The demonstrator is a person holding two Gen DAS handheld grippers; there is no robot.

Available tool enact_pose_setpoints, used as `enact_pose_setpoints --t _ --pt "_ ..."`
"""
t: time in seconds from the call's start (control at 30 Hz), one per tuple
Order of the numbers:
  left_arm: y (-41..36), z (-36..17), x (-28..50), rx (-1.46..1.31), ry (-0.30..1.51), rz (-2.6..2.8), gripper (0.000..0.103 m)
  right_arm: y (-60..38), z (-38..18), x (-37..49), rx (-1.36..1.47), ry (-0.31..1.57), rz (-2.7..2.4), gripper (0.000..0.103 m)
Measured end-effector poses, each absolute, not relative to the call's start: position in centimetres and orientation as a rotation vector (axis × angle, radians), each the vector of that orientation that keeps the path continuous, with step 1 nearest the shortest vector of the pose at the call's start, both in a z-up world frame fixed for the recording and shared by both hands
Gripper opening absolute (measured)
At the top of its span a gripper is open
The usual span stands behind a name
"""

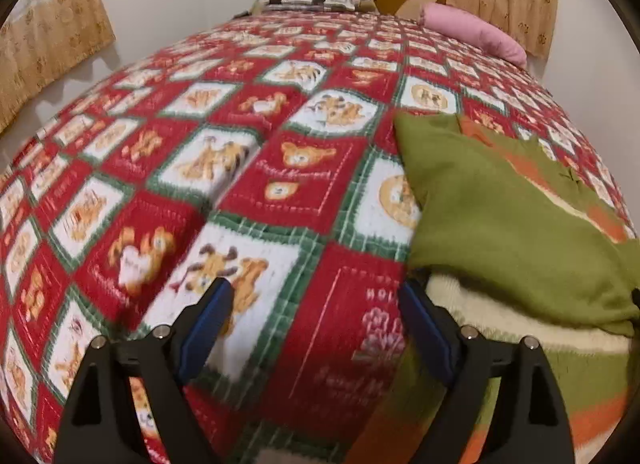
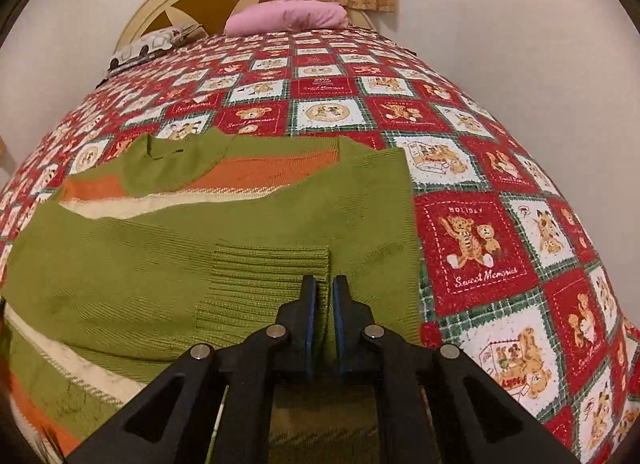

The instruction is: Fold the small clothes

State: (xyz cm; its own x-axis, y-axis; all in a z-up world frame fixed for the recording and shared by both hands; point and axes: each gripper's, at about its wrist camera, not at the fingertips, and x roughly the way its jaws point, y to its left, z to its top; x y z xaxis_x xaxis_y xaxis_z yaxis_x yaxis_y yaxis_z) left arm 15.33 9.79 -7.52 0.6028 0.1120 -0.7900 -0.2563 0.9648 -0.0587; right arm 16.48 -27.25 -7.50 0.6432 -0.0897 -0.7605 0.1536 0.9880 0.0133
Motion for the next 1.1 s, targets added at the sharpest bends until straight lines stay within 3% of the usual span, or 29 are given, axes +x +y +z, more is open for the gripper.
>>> enact_pose_setpoints --t 0.27,0.43,0.67,0.77,0.9,0.97,1.0,1.03,1.1 --pt "11.8 -3.3 13.1 -0.146 0.744 0.195 0.088 -31.9 -2.1 11.1 0.199 0.669 -0.255 0.01" --pt "9.8 -1.4 16.2 -0.157 0.697 0.147 0.092 -29.9 -1.9 11.5 0.226 0.742 -0.095 0.011" --pt "6.2 -7.1 19.5 -0.051 0.882 0.168 0.096 -24.1 -7.3 13.9 -0.016 0.91 -0.031 0.011" --pt "7.7 -7.7 19.6 -0.147 0.9 0.156 0.103 -24.1 -7.6 13.8 -0.024 0.865 -0.05 0.013" --pt "7.9 -8.0 19.7 -0.169 0.903 0.153 0.103 -23.4 -7.8 13.4 -0.063 0.847 -0.072 0.015" --pt "7.5 -7.9 19.6 -0.151 0.898 0.163 0.103 -23.7 -7.8 13.3 -0.059 0.84 -0.09 0.026" --pt "7.4 -7.8 19.5 -0.149 0.898 0.165 0.103 -24.0 -7.7 13.4 -0.058 0.84 -0.114 0.035" --pt "7.4 -7.7 19.2 -0.146 0.895 0.171 0.103 -24.5 -7.7 13.3 -0.048 0.838 -0.163 0.053" --pt "7.0 -7.1 18.2 -0.13 0.879 0.175 0.103 -25.6 -7.7 13.4 0.012 0.837 -0.142 0.054"
